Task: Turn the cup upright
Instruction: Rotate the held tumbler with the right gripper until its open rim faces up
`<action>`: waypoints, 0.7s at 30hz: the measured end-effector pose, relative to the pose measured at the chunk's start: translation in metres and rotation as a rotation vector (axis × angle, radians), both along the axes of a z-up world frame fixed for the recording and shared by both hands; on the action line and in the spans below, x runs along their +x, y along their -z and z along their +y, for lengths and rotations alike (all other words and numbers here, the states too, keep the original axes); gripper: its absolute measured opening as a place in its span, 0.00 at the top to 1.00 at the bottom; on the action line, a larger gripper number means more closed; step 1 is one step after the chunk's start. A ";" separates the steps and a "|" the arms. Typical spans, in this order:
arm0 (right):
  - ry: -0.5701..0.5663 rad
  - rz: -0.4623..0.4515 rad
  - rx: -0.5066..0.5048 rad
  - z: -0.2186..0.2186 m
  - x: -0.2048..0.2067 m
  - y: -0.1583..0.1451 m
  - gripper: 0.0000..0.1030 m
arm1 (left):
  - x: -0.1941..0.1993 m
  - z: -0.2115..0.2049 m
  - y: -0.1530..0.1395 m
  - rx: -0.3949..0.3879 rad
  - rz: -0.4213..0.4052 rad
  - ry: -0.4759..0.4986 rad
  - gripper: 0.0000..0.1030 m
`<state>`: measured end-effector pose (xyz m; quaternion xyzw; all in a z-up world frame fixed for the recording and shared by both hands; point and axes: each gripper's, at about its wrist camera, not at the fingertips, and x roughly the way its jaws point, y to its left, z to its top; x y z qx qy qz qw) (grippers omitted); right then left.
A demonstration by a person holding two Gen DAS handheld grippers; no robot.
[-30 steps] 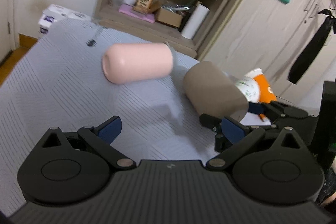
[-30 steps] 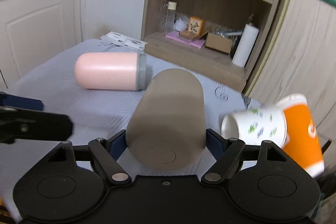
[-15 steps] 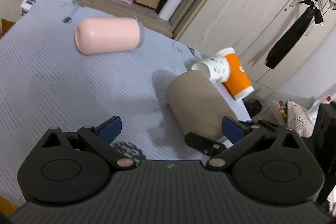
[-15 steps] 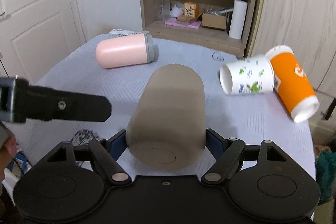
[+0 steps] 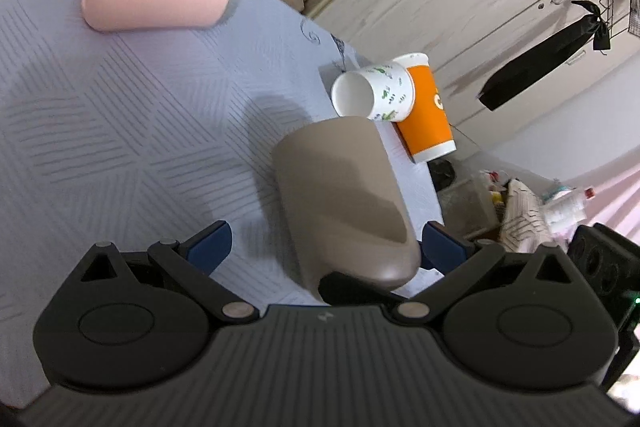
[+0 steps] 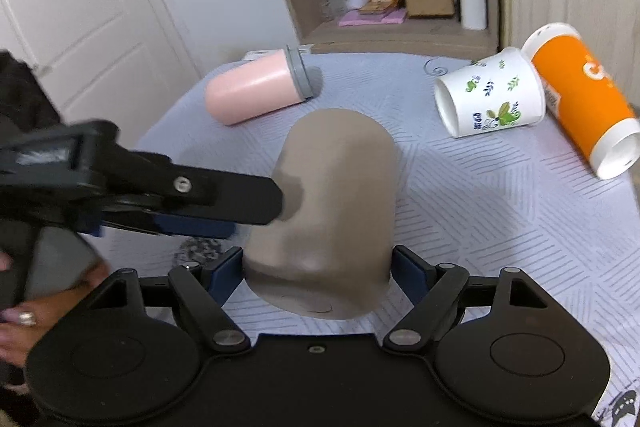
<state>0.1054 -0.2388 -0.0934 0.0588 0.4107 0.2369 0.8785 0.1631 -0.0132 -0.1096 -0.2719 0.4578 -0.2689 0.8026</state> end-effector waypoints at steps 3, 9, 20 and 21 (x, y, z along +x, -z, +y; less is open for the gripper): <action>-0.029 0.039 0.057 -0.007 0.009 -0.002 0.17 | 0.009 -0.003 0.005 -0.046 0.036 0.023 0.00; -0.084 0.106 0.074 -0.010 0.027 -0.004 0.15 | 0.023 -0.009 0.011 -0.045 0.050 0.024 0.03; -0.121 0.202 0.091 -0.003 0.054 0.002 0.14 | 0.038 -0.008 0.024 -0.096 0.085 0.041 0.16; -0.118 0.208 0.098 -0.006 0.055 0.004 0.14 | 0.039 -0.009 0.025 -0.099 0.084 0.039 0.17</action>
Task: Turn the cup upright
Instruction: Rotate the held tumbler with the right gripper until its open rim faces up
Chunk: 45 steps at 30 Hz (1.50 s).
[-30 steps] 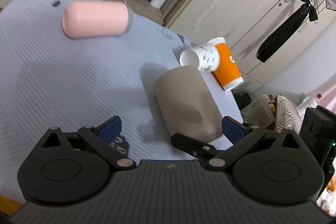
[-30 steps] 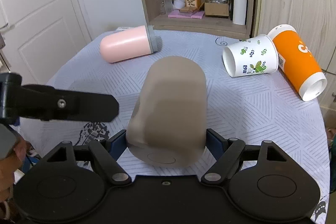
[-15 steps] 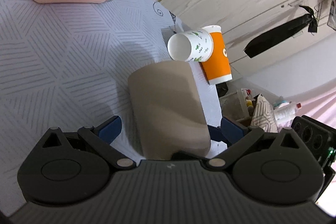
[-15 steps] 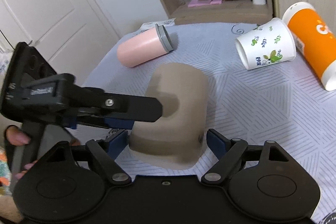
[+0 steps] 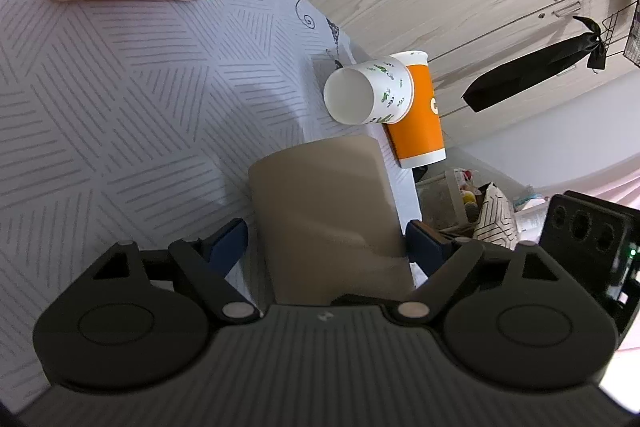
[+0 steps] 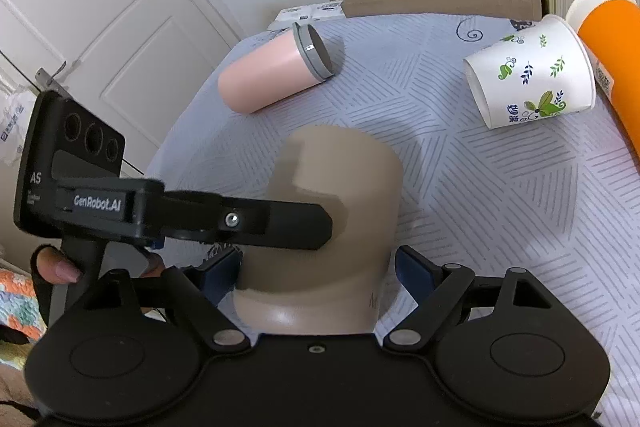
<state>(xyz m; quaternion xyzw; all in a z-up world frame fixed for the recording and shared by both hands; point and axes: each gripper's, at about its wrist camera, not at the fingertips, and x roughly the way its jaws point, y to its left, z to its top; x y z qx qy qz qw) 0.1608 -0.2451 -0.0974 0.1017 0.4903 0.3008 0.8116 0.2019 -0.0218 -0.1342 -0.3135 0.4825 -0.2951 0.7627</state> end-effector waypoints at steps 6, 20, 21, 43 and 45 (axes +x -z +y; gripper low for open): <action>0.020 -0.003 0.020 -0.006 -0.003 -0.002 0.17 | -0.003 -0.003 -0.002 -0.002 -0.027 0.005 0.23; -0.013 -0.237 -0.058 0.008 -0.057 -0.020 0.18 | -0.042 0.001 -0.026 0.052 -0.240 0.052 0.24; -0.022 -0.266 -0.070 0.011 -0.062 -0.021 0.18 | -0.046 0.002 -0.029 0.056 -0.265 0.055 0.24; 0.024 -0.615 -0.266 0.046 -0.069 -0.014 0.20 | -0.039 -0.009 -0.064 0.327 -0.623 0.151 0.28; 0.043 -0.611 -0.271 0.044 -0.059 -0.011 0.20 | -0.029 -0.012 -0.060 0.326 -0.624 0.153 0.28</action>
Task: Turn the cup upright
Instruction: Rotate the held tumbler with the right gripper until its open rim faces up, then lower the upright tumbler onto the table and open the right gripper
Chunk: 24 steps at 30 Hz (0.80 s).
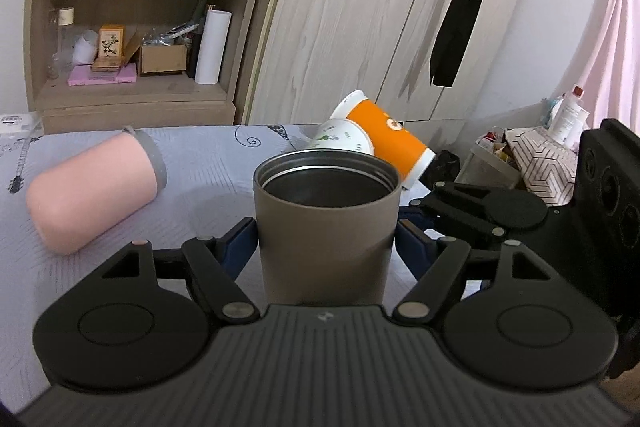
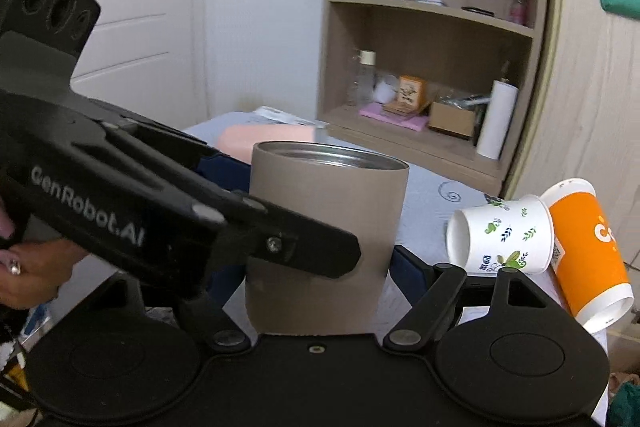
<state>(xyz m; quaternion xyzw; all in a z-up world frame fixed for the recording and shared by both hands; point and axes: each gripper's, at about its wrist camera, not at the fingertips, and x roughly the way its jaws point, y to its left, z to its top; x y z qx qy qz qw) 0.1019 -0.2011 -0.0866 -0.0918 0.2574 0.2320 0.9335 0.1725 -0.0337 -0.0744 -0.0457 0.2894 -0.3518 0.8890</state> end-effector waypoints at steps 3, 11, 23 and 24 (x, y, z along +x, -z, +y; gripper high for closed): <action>0.008 -0.016 0.020 -0.002 0.014 0.004 0.20 | 0.009 -0.002 0.003 -0.006 -0.013 -0.008 0.28; 0.018 -0.125 0.032 0.004 0.021 0.011 0.20 | 0.010 -0.013 0.002 0.065 -0.058 -0.004 0.28; 0.037 -0.129 0.005 0.003 0.014 0.014 0.20 | 0.000 -0.018 0.004 0.072 -0.088 -0.005 0.26; 0.044 -0.125 -0.001 0.003 0.012 0.015 0.20 | -0.001 -0.019 0.005 0.069 -0.080 0.001 0.25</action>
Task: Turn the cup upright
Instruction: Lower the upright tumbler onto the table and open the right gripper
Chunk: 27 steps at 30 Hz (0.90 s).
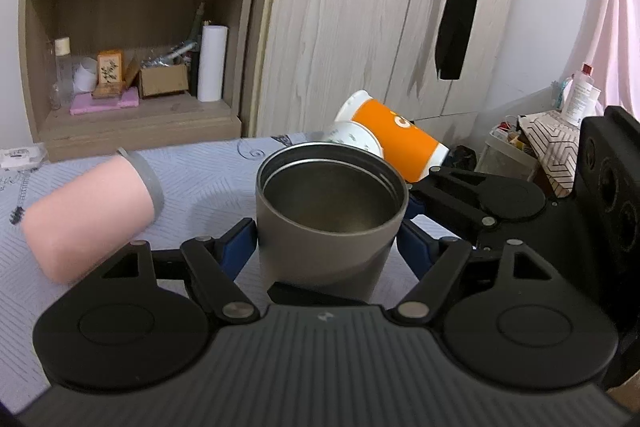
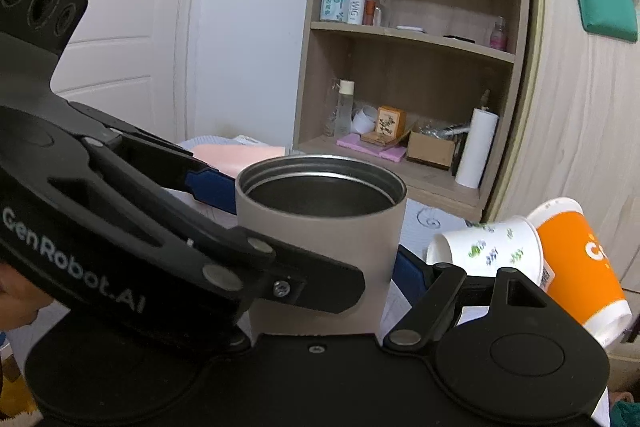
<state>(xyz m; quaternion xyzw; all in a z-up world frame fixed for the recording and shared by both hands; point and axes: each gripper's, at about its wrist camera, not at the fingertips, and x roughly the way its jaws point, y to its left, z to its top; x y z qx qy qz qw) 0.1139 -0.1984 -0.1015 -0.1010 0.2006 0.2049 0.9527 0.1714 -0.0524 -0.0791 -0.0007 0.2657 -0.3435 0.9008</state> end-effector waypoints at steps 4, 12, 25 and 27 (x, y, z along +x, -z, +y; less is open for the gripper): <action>0.037 0.022 0.010 -0.004 -0.008 0.002 0.20 | -0.002 -0.001 0.002 -0.004 0.020 -0.001 0.19; 0.060 0.058 0.050 -0.013 -0.020 -0.003 0.19 | -0.015 0.004 -0.009 -0.026 0.053 -0.049 0.15; 0.171 0.028 0.042 -0.015 -0.084 -0.038 0.17 | -0.080 0.031 -0.052 0.058 -0.001 -0.230 0.09; 0.184 0.023 0.033 -0.012 -0.093 -0.044 0.17 | -0.089 0.035 -0.059 0.055 -0.001 -0.237 0.09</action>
